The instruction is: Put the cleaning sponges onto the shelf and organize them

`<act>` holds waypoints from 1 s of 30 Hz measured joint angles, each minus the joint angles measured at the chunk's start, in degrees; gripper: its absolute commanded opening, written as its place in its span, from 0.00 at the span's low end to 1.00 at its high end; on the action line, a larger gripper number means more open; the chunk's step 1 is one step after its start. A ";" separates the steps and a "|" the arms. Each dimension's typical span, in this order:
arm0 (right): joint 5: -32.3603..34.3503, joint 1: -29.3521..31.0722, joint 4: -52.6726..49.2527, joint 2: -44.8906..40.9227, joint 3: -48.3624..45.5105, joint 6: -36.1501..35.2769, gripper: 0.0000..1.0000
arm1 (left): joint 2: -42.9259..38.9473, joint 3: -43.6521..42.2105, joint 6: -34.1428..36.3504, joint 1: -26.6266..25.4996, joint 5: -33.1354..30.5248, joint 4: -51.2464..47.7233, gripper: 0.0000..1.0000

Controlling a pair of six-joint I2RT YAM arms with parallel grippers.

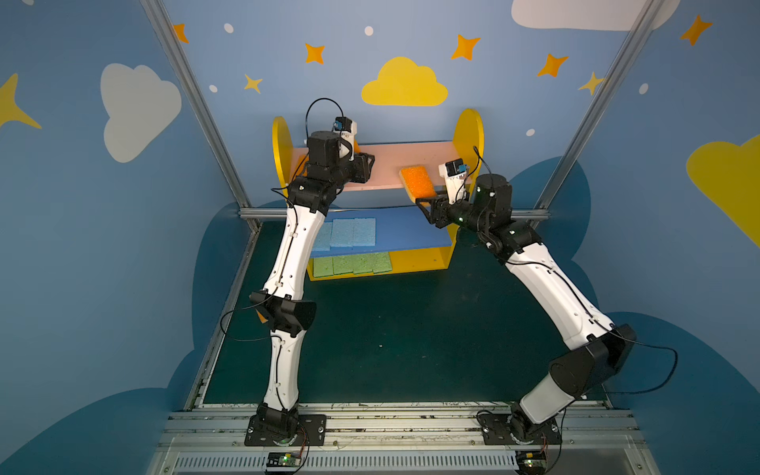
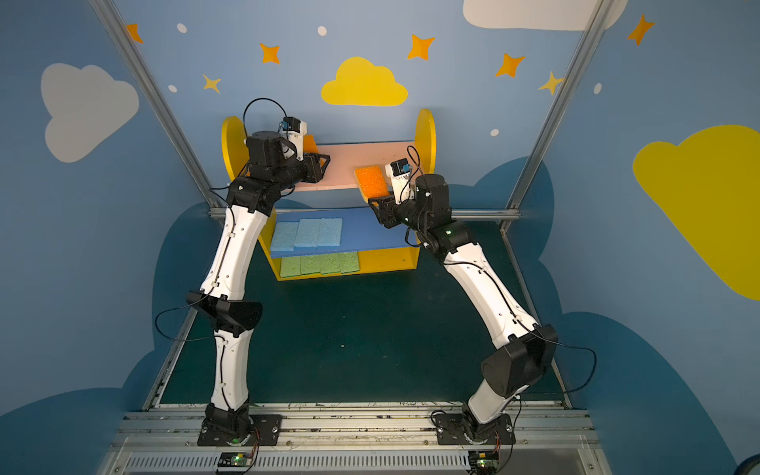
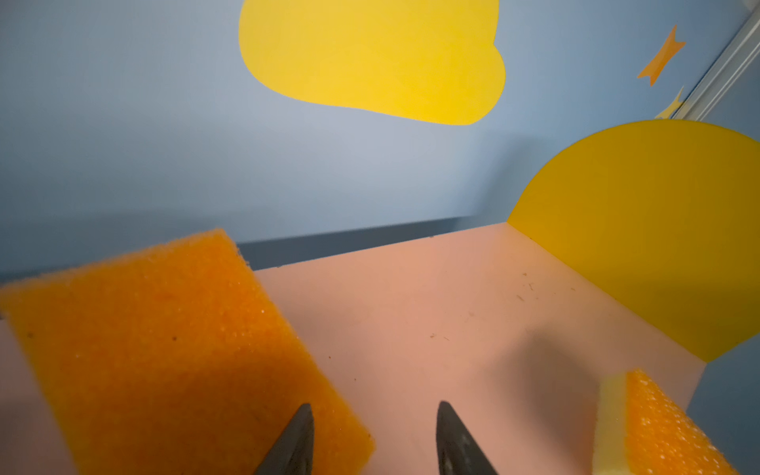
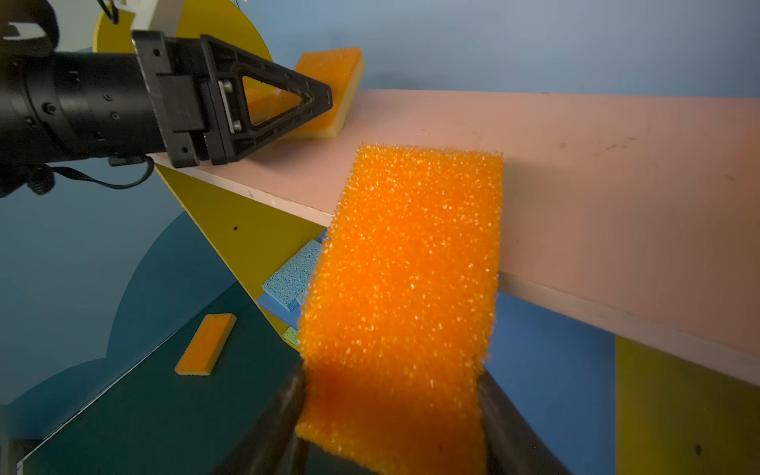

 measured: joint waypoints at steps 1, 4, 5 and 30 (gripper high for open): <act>0.07 0.00 0.02 -0.44 -0.39 0.15 0.55 | -0.26 -0.02 0.11 -0.52 0.20 -1.18 0.47; 0.20 -0.02 0.09 -1.97 -1.62 0.61 0.55 | -0.61 -0.02 0.96 -2.43 0.66 -4.13 0.46; 0.20 -0.02 0.09 -2.58 -2.23 0.79 0.54 | -0.72 -0.02 1.25 -2.97 0.70 -4.61 0.45; 1.68 -0.02 0.11 -6.78 -5.44 1.86 0.54 | -17.46 -9.60 0.24 -8.33 1.70 -10.69 0.46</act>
